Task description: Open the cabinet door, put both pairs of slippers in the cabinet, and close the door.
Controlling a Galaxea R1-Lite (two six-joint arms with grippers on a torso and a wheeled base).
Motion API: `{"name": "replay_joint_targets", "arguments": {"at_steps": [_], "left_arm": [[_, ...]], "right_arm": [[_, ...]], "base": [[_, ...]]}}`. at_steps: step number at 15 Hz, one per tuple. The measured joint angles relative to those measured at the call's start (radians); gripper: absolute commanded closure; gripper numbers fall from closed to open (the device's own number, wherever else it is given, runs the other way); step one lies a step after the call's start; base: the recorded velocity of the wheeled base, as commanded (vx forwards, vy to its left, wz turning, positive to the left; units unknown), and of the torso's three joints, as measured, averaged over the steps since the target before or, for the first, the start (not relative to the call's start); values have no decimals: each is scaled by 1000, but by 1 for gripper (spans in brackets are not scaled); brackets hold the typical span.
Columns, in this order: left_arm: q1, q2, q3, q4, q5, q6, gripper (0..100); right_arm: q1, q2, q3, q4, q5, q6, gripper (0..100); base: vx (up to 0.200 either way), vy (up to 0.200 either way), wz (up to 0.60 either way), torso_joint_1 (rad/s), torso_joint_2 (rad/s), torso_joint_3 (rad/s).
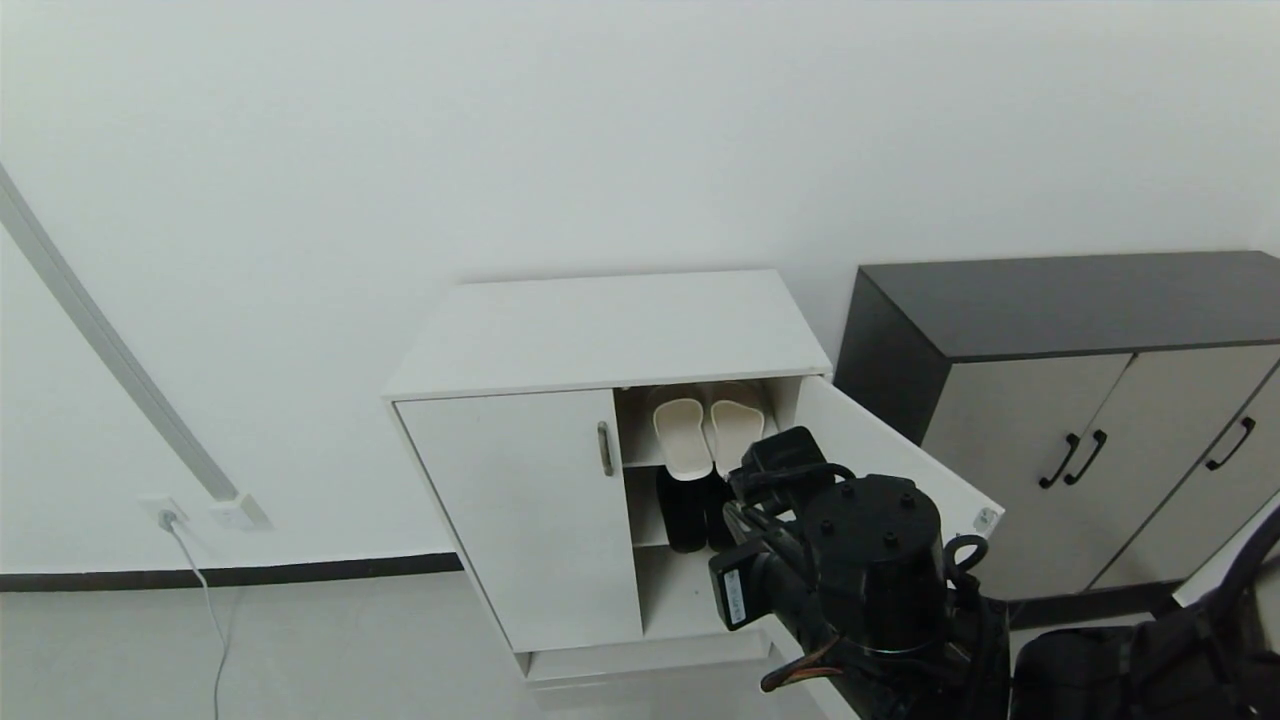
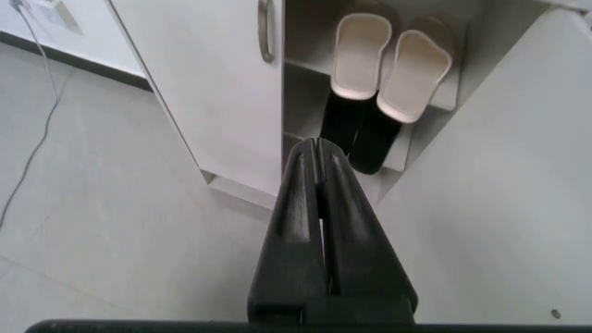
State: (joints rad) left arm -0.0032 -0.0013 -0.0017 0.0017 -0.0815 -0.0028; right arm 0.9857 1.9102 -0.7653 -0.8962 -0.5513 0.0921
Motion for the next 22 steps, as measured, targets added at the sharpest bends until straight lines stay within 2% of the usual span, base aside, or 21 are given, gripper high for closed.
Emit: {"name": "replay_joint_targets", "arguments": {"at_steps": [5,11,17,22], "left_arm": [[0,0,0,0,0,0,100],[1,0,0,0,0,0,100],[0,0,0,0,0,0,100],[0,0,0,0,0,-1,100]], "right_arm": [[-3,1,0,-3,1,1,100],[-13,5,3,-9,5,0,100],[-15,4,14,-17,5,-8,100],[-28,4,15,-19,5,-16,100]], "base": [[0,0,0,177,-376,-208],[0,0,0,15,-37,-19],[0,0,-600,6,1,5],[0,0,0,0,0,0]]}}
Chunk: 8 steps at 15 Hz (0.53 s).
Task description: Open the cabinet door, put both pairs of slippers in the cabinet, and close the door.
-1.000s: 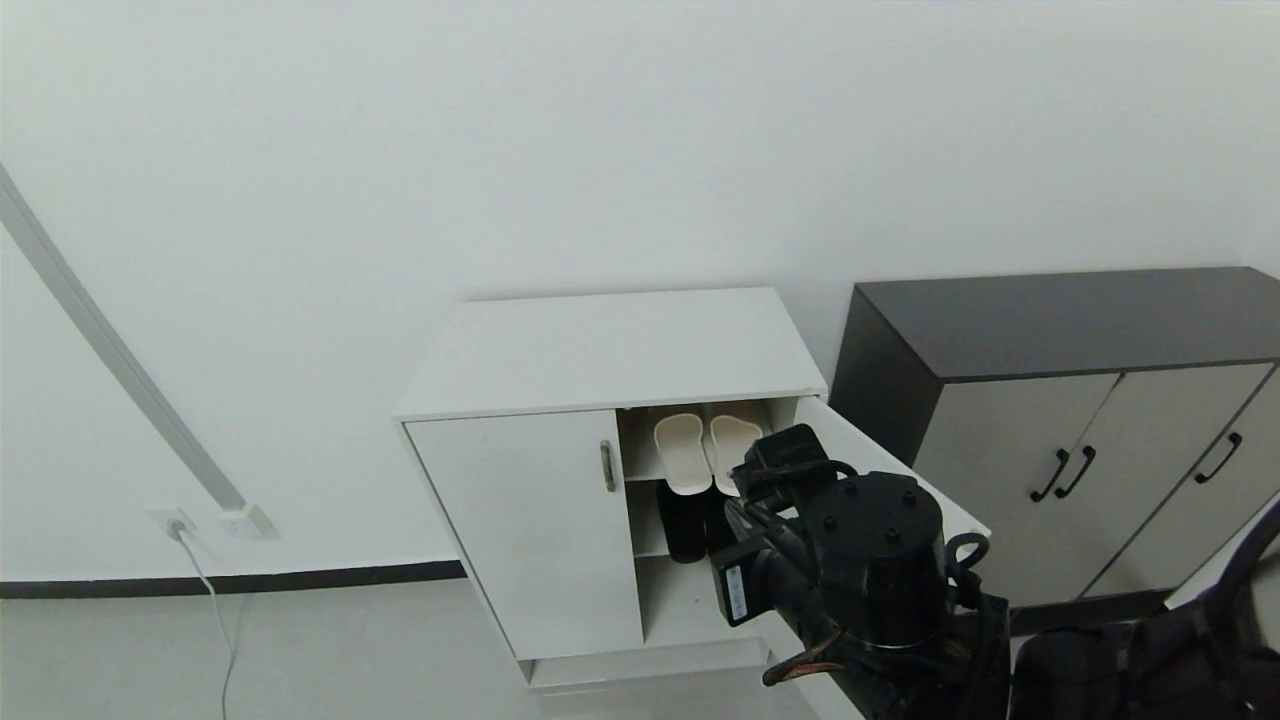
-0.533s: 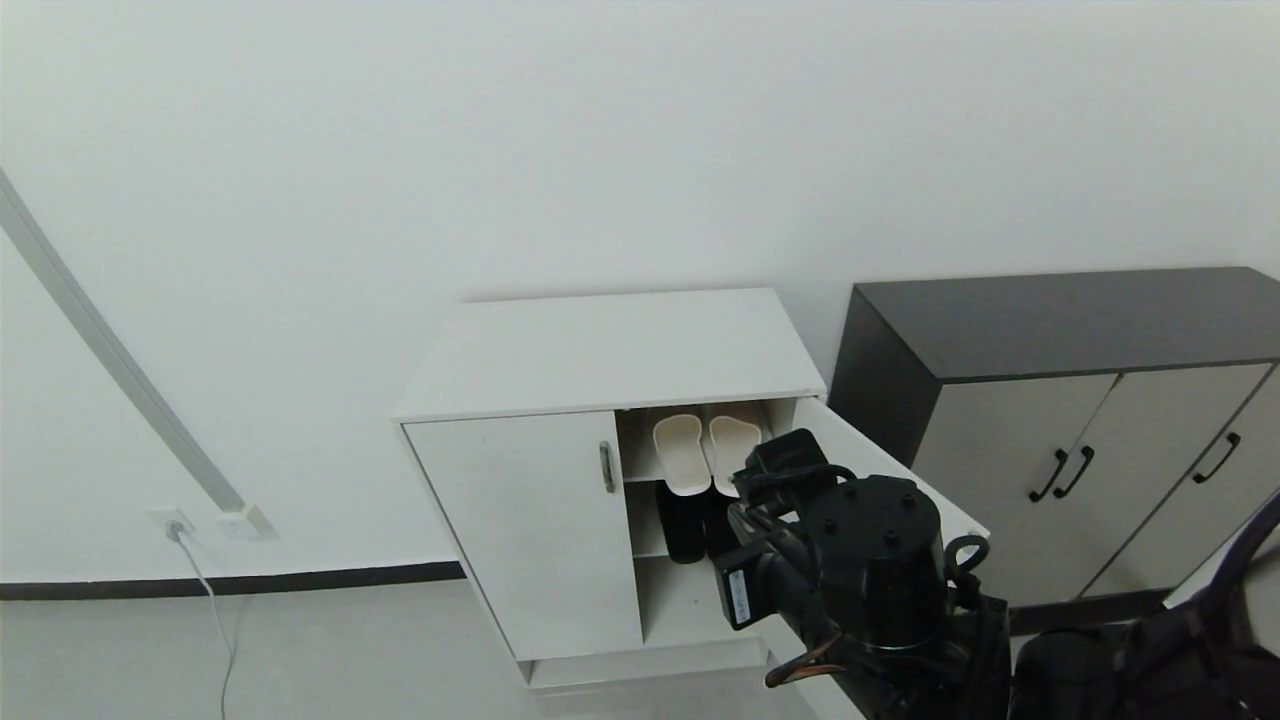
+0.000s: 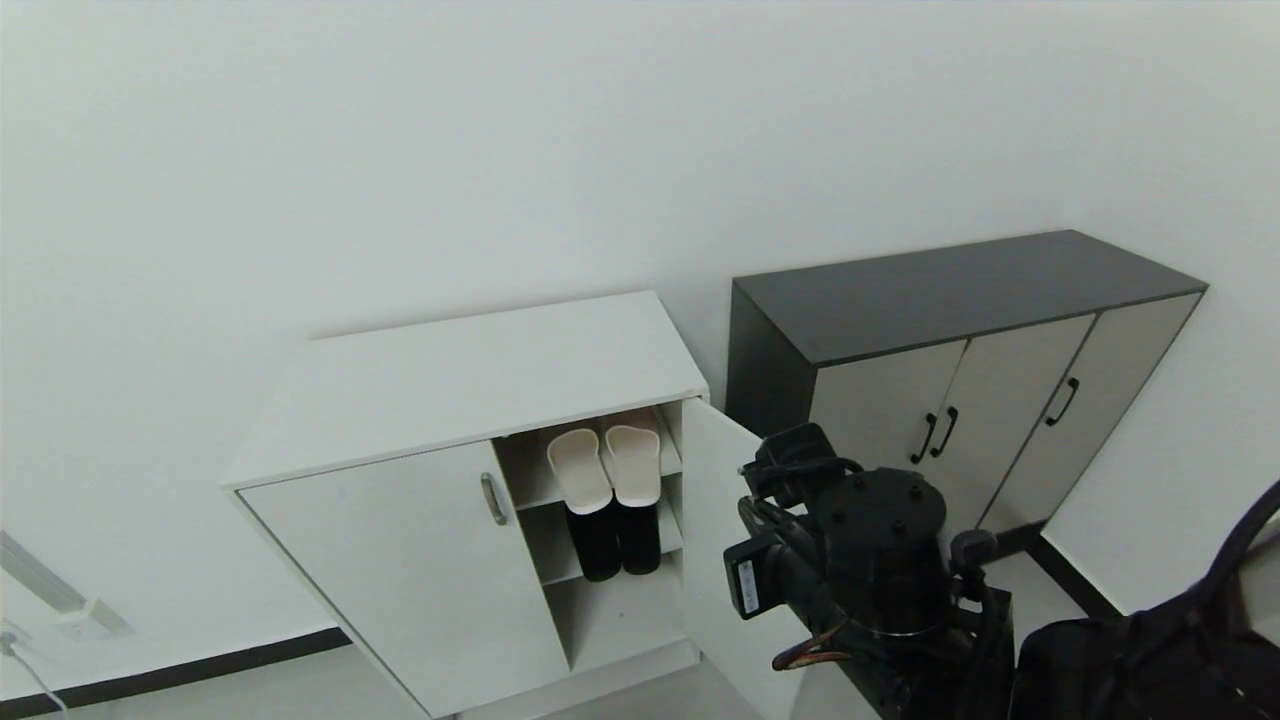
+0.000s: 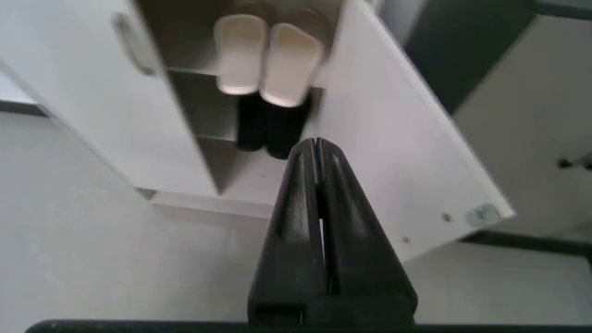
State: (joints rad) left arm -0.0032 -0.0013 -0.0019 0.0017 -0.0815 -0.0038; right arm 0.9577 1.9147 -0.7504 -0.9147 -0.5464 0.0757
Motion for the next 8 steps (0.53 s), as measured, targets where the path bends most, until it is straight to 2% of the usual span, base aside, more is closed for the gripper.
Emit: {"name": "replay_joint_targets", "arguments": {"at_steps": [4,8], "left_arm": [[0,0,0,0,1,-1,100],[0,0,0,0,5,-6,100]], "right_arm": [[-10,0,4,-20,0,-2,100],[-17,2,9,-24,1,-2,100]], "base": [[0,0,0,0,0,0],[-200,0,0,7,4,-2]]}}
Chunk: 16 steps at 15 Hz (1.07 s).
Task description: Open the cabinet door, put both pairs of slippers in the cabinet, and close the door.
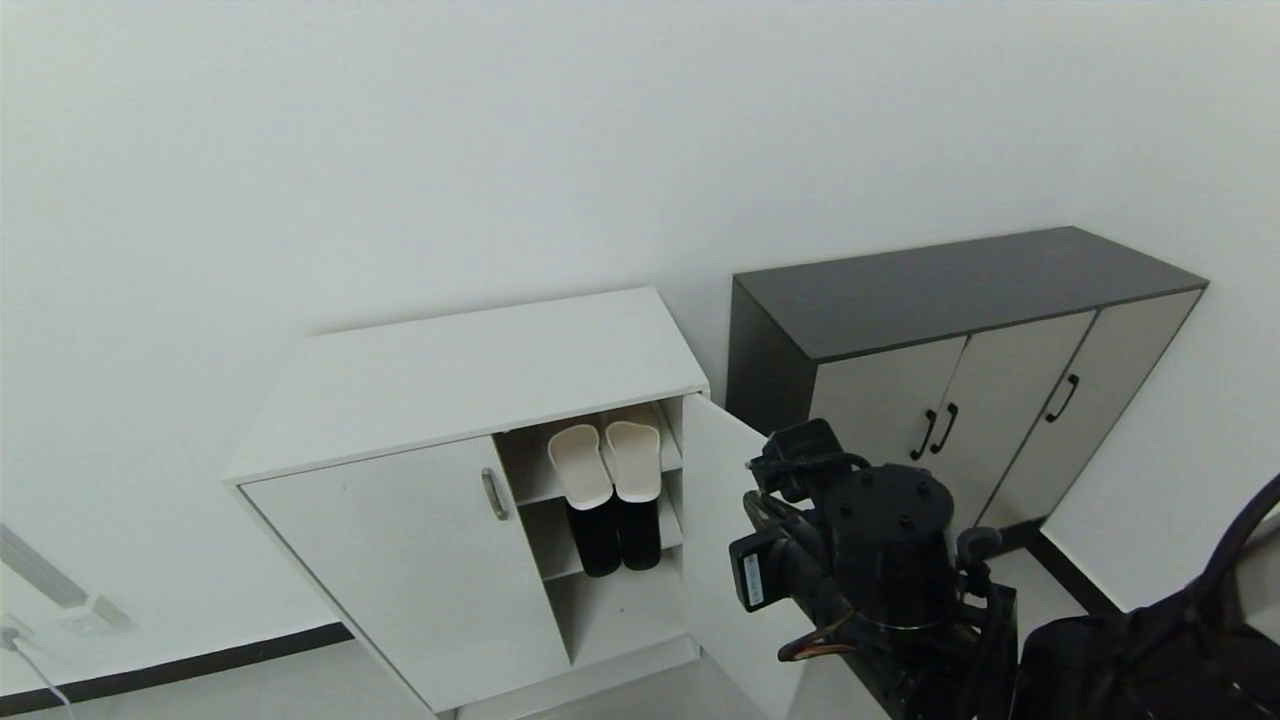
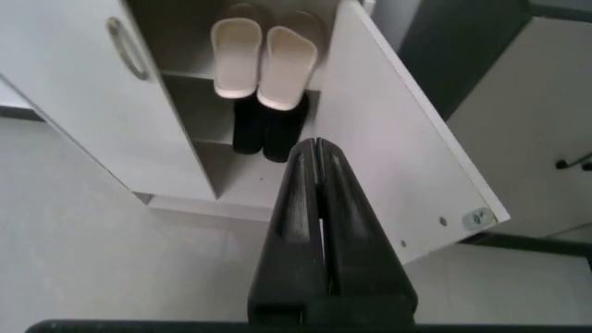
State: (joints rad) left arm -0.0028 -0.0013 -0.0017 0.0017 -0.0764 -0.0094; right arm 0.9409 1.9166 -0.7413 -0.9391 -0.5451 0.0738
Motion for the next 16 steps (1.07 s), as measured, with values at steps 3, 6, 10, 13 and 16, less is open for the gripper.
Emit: {"name": "replay_joint_targets", "arguments": {"at_steps": [3,6,10,13,16], "left_arm": [[1,0,0,0,0,0,100],[0,0,0,0,1,0,100],[0,0,0,0,2,0,100],[0,0,0,0,8,-2,100],[0,0,0,0,9,-3,100]], "right_arm": [[1,7,0,1,0,-1,100],[-7,15,-1,0,0,-2,100],[-83,39,-78,22,4,-20,100],[-155,53,-172,121,19,-20,100],[-235,58,-291,254,43,0,100]], "base": [[-67,0,0,-4,1,1],[0,0,0,0,0,0],[0,0,0,0,0,0],[0,0,0,0,0,0],[0,0,0,0,0,0]]}}
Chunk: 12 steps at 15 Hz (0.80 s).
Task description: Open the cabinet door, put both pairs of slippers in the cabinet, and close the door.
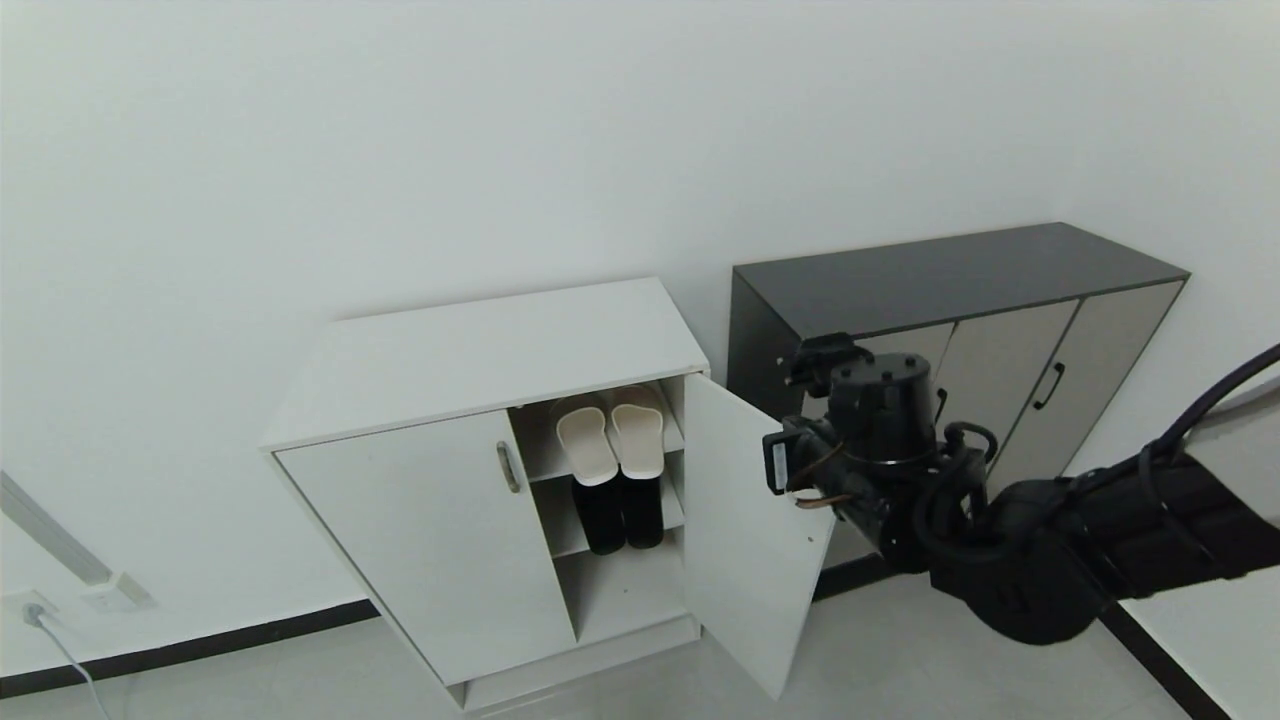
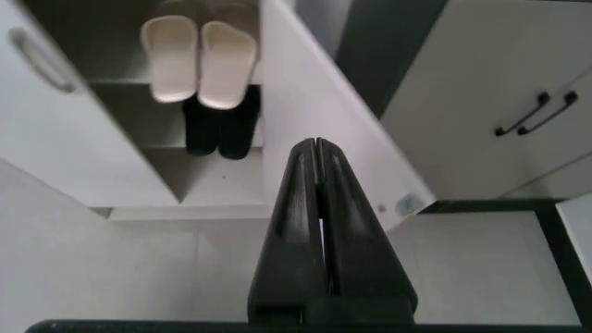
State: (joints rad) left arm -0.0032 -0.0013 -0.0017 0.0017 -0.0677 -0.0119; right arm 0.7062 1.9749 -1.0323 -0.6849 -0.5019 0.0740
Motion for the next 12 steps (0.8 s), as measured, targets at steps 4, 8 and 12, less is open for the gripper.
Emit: {"name": "replay_joint_targets", "arguments": {"at_steps": [4,8,12], "left_arm": [[0,0,0,0,3,-3,100],[0,0,0,0,5,-3,100],[0,0,0,0,5,-3,100]], "right_arm": [[-103,21,-118,129,95,87,100],[-164,74,-133,123,138,119,100],[-208,139,-147,85,159,128,100]], "base": [[0,0,0,0,0,0],[0,0,0,0,0,0],[0,0,0,0,0,0]]}}
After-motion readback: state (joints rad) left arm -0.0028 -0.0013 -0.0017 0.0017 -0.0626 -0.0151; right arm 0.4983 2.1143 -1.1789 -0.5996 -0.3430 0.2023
